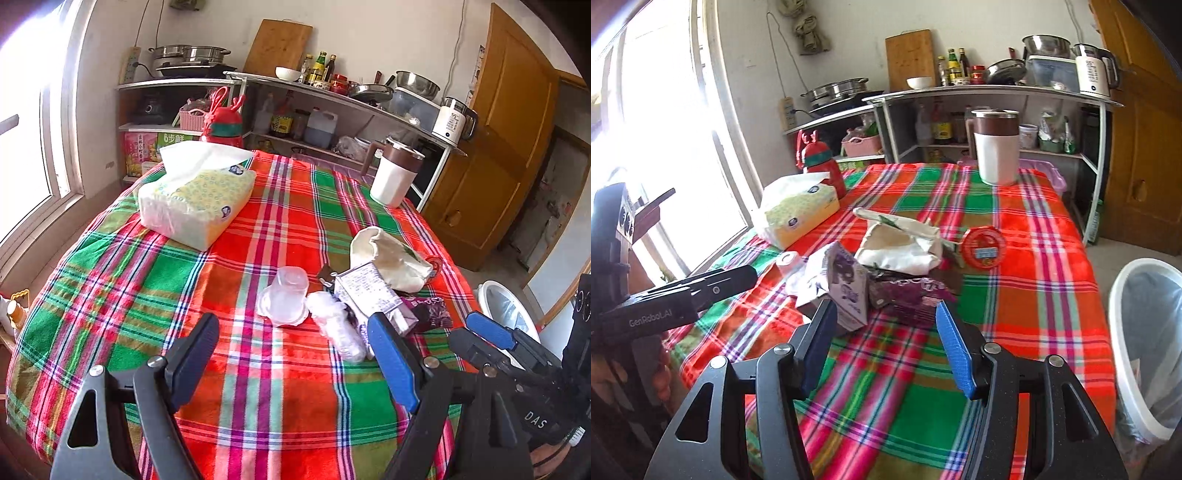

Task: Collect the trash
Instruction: 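Grasp the clear plastic cup with the left tool while the right tool grasps the purple juice carton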

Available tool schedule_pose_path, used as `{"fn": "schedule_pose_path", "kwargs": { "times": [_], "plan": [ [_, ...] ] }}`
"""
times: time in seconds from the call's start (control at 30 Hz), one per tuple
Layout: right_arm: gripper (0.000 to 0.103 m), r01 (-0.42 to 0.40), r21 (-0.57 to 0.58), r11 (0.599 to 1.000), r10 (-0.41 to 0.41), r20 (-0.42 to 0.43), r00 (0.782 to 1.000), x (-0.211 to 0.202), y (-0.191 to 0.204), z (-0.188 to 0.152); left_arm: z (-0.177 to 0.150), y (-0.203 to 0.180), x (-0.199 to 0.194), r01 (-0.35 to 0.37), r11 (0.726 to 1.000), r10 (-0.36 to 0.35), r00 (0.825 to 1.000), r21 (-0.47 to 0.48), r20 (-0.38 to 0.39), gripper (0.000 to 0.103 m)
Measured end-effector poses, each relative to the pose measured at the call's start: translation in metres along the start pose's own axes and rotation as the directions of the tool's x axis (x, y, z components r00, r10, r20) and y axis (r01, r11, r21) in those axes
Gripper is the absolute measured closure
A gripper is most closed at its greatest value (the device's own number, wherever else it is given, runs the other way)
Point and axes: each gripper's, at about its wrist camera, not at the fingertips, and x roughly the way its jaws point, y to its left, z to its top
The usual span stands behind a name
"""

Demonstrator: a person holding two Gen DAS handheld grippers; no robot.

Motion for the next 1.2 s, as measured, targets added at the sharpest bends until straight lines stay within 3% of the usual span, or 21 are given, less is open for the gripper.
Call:
{"fn": "schedule_pose_path", "kwargs": {
  "times": [0.13,0.3,0.6,0.63,0.77,1.1,1.2],
  "plan": [
    [0.041,-0.047,-0.017,0.999,0.047,-0.032,0.998,0.018,0.017,0.004,-0.002,0.014,0.003,-0.020,1.000,0.020,1.000,-0.020,-0.008,0.019],
    [0.041,-0.048,-0.057,0.997,0.042,-0.088,0.995,0.043,0.031,0.009,-0.003,0.027,0.007,-0.006,0.999,0.005,1.000,-0.045,-0.021,0.019],
    [0.041,0.020,-0.062,0.998,-0.029,-0.148,0.989,0.064,0.025,0.010,0.000,0.029,0.020,0.018,0.998,-0.021,0.999,-0.053,-0.044,0.019],
    [0.042,0.024,-0.051,0.998,-0.031,-0.142,0.989,0.064,0.023,0.010,0.001,0.029,0.022,0.025,0.998,-0.027,0.999,-0.053,-0.046,0.019],
    [0.063,0.030,-0.010,0.999,-0.031,-0.130,0.991,0.058,0.015,0.012,0.003,0.026,0.032,0.042,0.998,-0.045,0.997,-0.049,-0.065,0.019],
    [0.065,0.045,0.040,0.998,-0.041,-0.097,0.994,0.046,0.006,0.007,0.007,0.014,0.053,0.056,0.998,-0.059,0.994,-0.037,-0.089,0.020],
    [0.065,0.039,0.056,0.998,-0.033,-0.098,0.995,0.043,0.003,0.004,0.008,0.014,0.060,0.046,0.998,-0.051,0.993,-0.047,-0.104,0.024]
  ]
}}
